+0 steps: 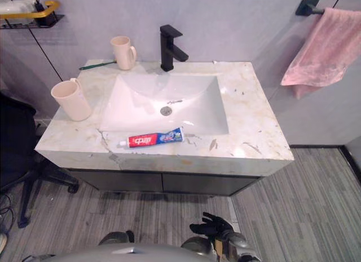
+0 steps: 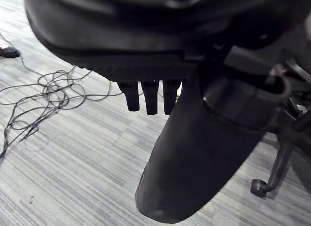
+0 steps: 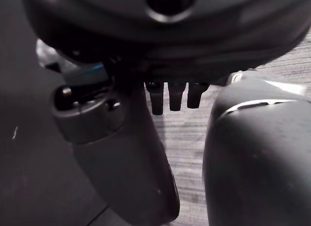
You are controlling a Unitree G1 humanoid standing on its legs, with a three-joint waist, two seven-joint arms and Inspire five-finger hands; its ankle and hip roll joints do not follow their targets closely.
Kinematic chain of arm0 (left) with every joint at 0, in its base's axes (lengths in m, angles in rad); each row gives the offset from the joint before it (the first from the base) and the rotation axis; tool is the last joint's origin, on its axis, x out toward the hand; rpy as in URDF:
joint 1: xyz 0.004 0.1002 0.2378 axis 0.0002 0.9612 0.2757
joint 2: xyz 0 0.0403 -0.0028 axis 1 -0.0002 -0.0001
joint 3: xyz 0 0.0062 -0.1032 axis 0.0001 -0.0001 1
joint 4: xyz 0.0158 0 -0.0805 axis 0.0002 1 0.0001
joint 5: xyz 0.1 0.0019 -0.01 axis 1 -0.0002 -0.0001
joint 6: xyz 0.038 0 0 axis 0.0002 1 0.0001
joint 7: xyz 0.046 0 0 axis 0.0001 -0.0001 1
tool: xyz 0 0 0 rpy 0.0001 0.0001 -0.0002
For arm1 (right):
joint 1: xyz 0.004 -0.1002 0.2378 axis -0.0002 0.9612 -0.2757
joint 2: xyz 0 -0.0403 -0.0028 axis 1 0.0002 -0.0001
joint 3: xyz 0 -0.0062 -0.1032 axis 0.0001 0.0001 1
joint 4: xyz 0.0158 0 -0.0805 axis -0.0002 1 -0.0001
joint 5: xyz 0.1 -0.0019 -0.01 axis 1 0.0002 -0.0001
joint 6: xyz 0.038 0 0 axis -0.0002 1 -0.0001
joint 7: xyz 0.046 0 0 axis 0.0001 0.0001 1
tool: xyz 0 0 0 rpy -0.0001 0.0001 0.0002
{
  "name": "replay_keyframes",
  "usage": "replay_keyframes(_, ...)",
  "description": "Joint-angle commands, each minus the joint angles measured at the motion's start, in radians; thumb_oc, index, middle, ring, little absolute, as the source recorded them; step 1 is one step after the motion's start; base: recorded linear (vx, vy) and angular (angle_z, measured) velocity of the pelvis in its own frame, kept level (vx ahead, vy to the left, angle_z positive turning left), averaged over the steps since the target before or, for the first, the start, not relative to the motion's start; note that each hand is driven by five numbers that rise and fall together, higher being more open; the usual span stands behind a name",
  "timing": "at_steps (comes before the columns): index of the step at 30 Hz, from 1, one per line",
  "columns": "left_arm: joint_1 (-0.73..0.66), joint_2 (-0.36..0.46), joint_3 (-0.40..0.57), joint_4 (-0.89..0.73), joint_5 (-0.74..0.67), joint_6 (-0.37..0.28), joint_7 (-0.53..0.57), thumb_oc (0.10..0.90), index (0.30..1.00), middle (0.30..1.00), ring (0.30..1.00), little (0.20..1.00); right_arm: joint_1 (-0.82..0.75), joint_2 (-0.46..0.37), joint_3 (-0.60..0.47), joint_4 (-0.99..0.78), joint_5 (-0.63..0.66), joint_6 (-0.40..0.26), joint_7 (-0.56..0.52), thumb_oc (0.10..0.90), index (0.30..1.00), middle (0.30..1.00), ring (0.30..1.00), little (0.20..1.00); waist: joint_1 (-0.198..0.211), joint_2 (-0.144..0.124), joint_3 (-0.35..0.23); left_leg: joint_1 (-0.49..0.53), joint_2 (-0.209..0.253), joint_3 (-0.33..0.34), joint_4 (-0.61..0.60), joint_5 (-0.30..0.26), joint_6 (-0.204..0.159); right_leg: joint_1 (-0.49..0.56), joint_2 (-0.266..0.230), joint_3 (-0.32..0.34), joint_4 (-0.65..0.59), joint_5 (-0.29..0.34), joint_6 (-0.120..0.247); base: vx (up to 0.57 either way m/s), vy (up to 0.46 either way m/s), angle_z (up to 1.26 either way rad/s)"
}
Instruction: Organize the bathroom.
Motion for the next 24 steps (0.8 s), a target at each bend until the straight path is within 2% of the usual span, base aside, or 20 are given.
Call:
replay_keyframes(1, 0.011, 0.035, 0.047, -0.001, -0.036, -0.005, 0.075, 0.8, 0.9, 0.9, 0.9, 0.9, -0.056, -0.042, -0.012, -0.067, -0.041, 0.05, -0.049, 0.8, 0.9, 0.9, 0.9, 0.9, 0.019, 0.03, 0.018, 0.056, 0.023, 0.08, -0.064, 0.028, 0.066, -0.041, -0.013, -0.065, 0.096, 0.006, 0.068, -0.1, 0.096, -0.62)
replay_keyframes(2, 0.017, 0.03, 0.051, -0.001, -0.047, -0.012, 0.084, 0.8, 0.9, 0.9, 0.9, 0.9, -0.063, -0.043, -0.008, -0.069, -0.031, 0.058, -0.045, 0.8, 0.9, 0.9, 0.9, 0.9, 0.012, 0.034, 0.012, 0.062, 0.024, 0.073, -0.088, 0.042, 0.068, -0.049, 0.034, -0.041, 0.105, -0.033, 0.06, -0.13, 0.089, -0.75)
replay_keyframes(3, 0.014, 0.023, 0.035, 0.0, -0.043, -0.027, 0.091, 0.8, 0.9, 0.9, 0.9, 0.9, -0.054, -0.045, -0.009, -0.074, -0.008, 0.057, -0.048, 0.8, 0.9, 0.9, 0.9, 0.9, -0.011, 0.027, -0.005, 0.04, 0.003, -0.002, -0.108, 0.062, 0.073, -0.061, 0.165, 0.044, 0.07, -0.116, 0.031, -0.09, -0.004, -0.36)
replay_keyframes(5, 0.014, 0.01, 0.031, 0.001, -0.021, -0.041, 0.103, 0.8, 0.9, 0.9, 0.9, 0.9, -0.054, -0.047, -0.009, -0.065, -0.025, 0.056, -0.037, 0.8, 0.9, 0.9, 0.9, 0.9, -0.002, 0.017, -0.011, 0.036, -0.015, -0.013, -0.123, 0.071, 0.073, -0.049, 0.187, 0.008, 0.035, -0.126, 0.017, -0.07, -0.053, 0.36)
replay_keyframes(6, 0.012, 0.005, 0.033, 0.002, -0.029, -0.04, 0.103, 0.8, 0.9, 0.9, 0.9, 0.9, -0.058, -0.048, 0.0, -0.058, -0.031, 0.058, -0.036, 0.8, 0.9, 0.9, 0.9, 0.9, -0.004, 0.018, -0.016, 0.038, -0.017, -0.03, -0.145, 0.081, 0.071, -0.045, 0.206, 0.029, 0.024, -0.133, 0.009, -0.05, -0.035, 0.39)
replay_keyframes(8, 0.0, -0.006, 0.025, 0.005, -0.04, -0.046, 0.096, 0.8, 0.9, 0.9, 0.9, 0.9, -0.063, -0.054, 0.025, -0.038, -0.05, 0.059, -0.03, 0.8, 0.9, 0.9, 0.9, 0.9, -0.007, 0.027, -0.028, 0.053, -0.008, -0.03, -0.19, 0.101, 0.063, -0.029, 0.238, 0.028, 0.012, -0.159, -0.011, -0.04, -0.014, -0.01)
replay_keyframes(15, -0.009, -0.008, 0.018, 0.002, -0.048, -0.055, 0.097, 0.8, 0.9, 0.9, 0.9, 0.9, -0.046, -0.054, 0.045, -0.025, -0.065, 0.045, -0.035, 0.8, 0.9, 0.9, 0.9, 0.9, -0.012, 0.024, -0.051, 0.06, 0.01, -0.034, -0.209, 0.119, 0.048, 0.005, 0.28, 0.023, -0.03, -0.177, -0.038, -0.02, -0.099, 0.14)
replay_keyframes(18, 0.01, -0.013, 0.035, -0.001, -0.084, -0.084, 0.091, 0.8, 0.9, 0.9, 0.9, 0.9, -0.05, -0.069, 0.055, -0.033, -0.091, 0.032, -0.038, 0.8, 0.9, 0.9, 0.9, 0.9, 0.002, 0.024, -0.051, 0.056, 0.056, -0.035, -0.242, 0.166, 0.02, 0.028, 0.311, -0.009, -0.06, -0.186, -0.061, -0.04, -0.165, 0.08)
replay_keyframes(19, 0.01, -0.013, 0.035, -0.001, -0.084, -0.084, 0.091, 0.8, 0.9, 0.9, 0.9, 0.9, -0.05, -0.069, 0.055, -0.033, -0.091, 0.032, -0.038, 0.8, 0.9, 0.9, 0.9, 0.9, 0.002, 0.024, -0.051, 0.056, 0.056, -0.035, -0.242, 0.166, 0.02, 0.028, 0.311, -0.009, -0.06, -0.186, -0.061, -0.05, -0.115, 0.2)
replay_keyframes(20, 0.01, -0.014, 0.04, 0.001, -0.096, -0.091, 0.086, 0.8, 0.9, 0.9, 0.9, 0.9, -0.052, -0.074, 0.059, -0.03, -0.11, 0.034, -0.042, 0.8, 0.9, 0.9, 0.9, 0.9, 0.006, 0.025, -0.051, 0.044, 0.067, -0.035, -0.256, 0.189, 0.01, 0.033, 0.32, -0.019, -0.066, -0.189, -0.069, -0.07, -0.08, 0.26)
replay_keyframes(22, 0.007, -0.018, 0.052, 0.006, -0.119, -0.097, 0.073, 0.8, 0.9, 0.9, 0.9, 0.9, -0.055, -0.082, 0.059, -0.023, -0.134, 0.034, -0.047, 0.8, 0.9, 0.9, 0.9, 0.9, 0.013, 0.02, -0.046, 0.019, 0.068, -0.028, -0.228, 0.194, 0.006, 0.04, 0.319, -0.039, -0.075, -0.189, -0.074, -0.08, -0.079, 0.23)
replay_keyframes(24, 0.001, -0.023, 0.068, 0.009, -0.123, -0.109, 0.054, 0.8, 0.9, 0.9, 0.9, 0.9, -0.072, -0.089, 0.073, -0.027, -0.167, 0.041, -0.049, 0.8, 0.9, 0.9, 0.9, 0.9, 0.016, -0.005, -0.033, -0.017, 0.028, -0.005, -0.06, 0.147, 0.017, 0.036, 0.301, -0.06, -0.079, -0.185, -0.087, -0.14, -0.079, 0.4)
